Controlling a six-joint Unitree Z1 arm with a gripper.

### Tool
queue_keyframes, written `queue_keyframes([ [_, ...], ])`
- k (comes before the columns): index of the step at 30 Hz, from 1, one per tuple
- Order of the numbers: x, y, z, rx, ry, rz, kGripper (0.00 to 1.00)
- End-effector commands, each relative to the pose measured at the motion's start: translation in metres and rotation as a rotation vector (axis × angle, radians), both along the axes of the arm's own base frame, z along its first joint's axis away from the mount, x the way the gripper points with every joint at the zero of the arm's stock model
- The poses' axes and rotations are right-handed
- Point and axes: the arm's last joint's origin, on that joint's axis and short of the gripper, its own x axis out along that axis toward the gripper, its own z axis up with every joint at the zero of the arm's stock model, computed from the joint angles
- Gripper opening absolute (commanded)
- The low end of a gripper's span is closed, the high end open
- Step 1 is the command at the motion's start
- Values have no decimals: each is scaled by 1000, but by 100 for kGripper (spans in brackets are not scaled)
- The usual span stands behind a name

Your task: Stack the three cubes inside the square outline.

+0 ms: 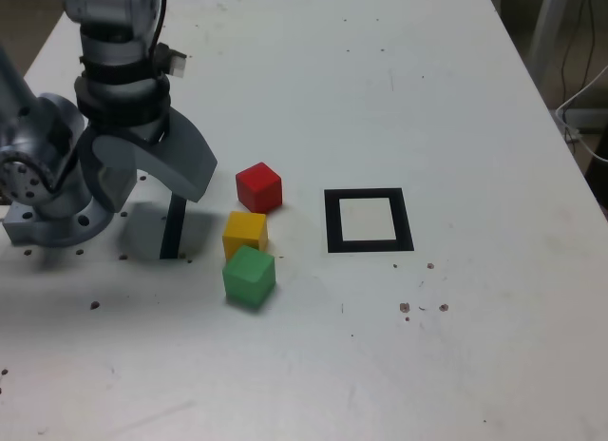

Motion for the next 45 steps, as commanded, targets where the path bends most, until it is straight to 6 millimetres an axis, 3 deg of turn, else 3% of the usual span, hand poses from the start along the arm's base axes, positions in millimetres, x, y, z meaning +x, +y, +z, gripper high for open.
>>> queue_keyframes([
  [1, 0, 0, -1, -1, 7, 0, 99],
  [21, 1, 0, 4, -4, 5, -6, 99],
  [32, 26, -2, 32, -16, -84, 49, 99],
  [39, 50, -3, 50, 6, -80, 191, 99],
  [45, 68, 0, 50, 18, -22, 340, 99],
])
